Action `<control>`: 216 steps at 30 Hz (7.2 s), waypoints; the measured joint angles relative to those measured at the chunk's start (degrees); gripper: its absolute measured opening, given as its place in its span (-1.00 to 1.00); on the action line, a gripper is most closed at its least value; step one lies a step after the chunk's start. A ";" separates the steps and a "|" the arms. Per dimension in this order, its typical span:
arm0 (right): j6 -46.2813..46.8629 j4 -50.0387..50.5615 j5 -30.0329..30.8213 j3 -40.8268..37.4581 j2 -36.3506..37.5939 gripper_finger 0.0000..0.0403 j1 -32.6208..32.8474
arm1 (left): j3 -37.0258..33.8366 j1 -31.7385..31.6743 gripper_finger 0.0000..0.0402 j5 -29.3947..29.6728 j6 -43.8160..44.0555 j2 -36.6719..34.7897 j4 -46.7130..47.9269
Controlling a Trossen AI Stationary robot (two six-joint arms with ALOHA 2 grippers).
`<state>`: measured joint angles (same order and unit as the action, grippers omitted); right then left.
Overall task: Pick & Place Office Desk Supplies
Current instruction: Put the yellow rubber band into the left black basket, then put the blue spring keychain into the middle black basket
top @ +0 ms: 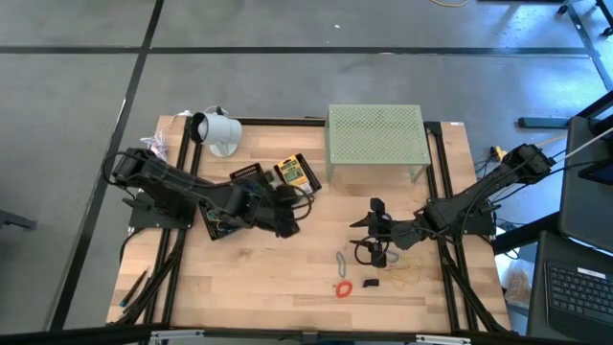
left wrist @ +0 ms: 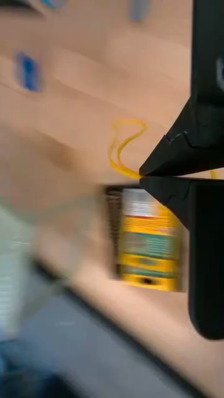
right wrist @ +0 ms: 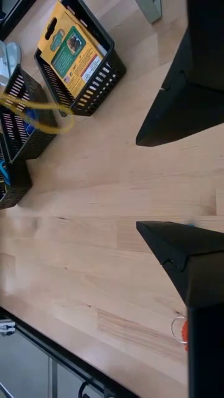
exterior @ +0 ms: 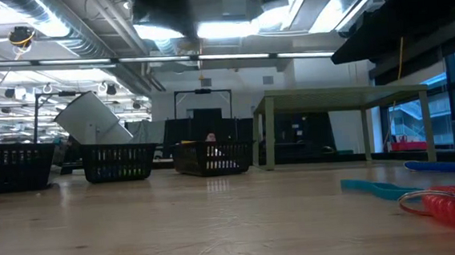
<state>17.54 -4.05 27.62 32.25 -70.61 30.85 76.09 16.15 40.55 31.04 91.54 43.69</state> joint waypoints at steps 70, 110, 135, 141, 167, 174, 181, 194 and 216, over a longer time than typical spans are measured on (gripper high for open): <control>-0.15 0.27 -0.01 0.00 -0.02 0.04 -1.42 | -17.51 -1.63 -0.74 -33.98 46.93 -18.29 44.43; 38.81 41.73 -10.98 -0.07 -6.37 0.04 -15.85 | -17.51 -1.19 -0.42 -19.01 25.27 -18.26 -0.23; 33.54 39.12 -12.74 0.19 -10.67 -0.85 -16.11 | -17.51 -1.19 -0.42 -18.99 25.17 -18.25 -0.23; 29.75 37.82 -12.43 0.31 -10.56 -0.95 -16.11 | -17.51 -1.19 -0.42 -18.99 25.17 -18.25 -0.23; 1.55 29.93 3.47 19.86 -10.03 -1.00 -16.13 | -17.49 1.19 -0.41 -10.59 5.88 -15.81 -9.30; -5.82 25.78 2.23 23.01 -10.01 -1.00 -16.04 | -17.46 3.11 -0.20 -12.60 -9.22 -10.19 -27.42; -11.54 16.53 -5.78 23.37 -9.99 -1.00 -16.02 | -17.46 3.27 0.02 -9.21 -21.25 -3.69 -43.52; -14.16 6.71 -11.09 23.39 -9.97 -1.00 -16.00 | -17.51 3.25 0.08 0.30 -32.61 5.27 -56.17; -14.21 3.56 -11.19 23.39 -9.97 -1.00 -15.98 | -17.49 0.93 -0.09 -5.17 -26.77 6.43 -66.50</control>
<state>3.33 -0.49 16.43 55.64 -80.58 14.87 58.61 17.07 35.38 4.27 97.97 -22.81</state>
